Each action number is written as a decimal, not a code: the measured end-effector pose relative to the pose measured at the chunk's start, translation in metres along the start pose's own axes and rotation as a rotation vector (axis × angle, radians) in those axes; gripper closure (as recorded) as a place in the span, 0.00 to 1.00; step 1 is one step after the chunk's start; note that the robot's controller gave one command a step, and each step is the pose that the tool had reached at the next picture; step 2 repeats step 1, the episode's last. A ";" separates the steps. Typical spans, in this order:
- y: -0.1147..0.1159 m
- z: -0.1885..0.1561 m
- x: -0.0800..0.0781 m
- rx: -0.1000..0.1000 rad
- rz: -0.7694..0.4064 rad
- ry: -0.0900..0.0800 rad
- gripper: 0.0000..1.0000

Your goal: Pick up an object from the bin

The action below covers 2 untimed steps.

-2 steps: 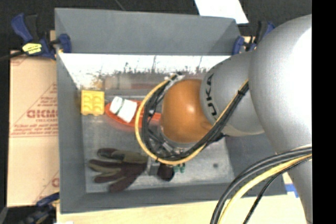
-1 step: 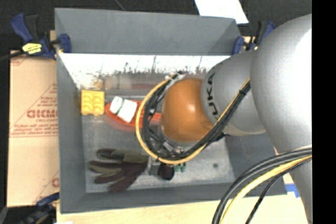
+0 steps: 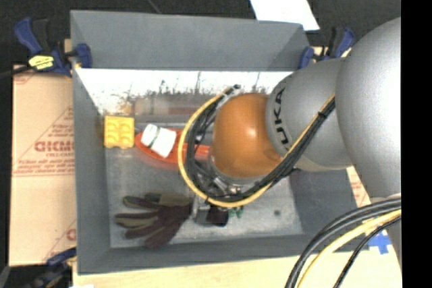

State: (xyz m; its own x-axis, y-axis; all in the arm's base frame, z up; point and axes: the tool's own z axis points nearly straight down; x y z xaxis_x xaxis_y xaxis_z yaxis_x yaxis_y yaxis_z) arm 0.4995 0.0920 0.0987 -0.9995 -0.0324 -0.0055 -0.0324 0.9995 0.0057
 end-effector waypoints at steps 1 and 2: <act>0.000 -0.033 0.000 0.001 0.001 0.003 1.00; 0.000 -0.033 0.000 0.001 0.001 0.003 1.00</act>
Offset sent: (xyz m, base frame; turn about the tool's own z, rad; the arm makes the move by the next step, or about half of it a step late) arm -0.0006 -0.0003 0.0502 0.0008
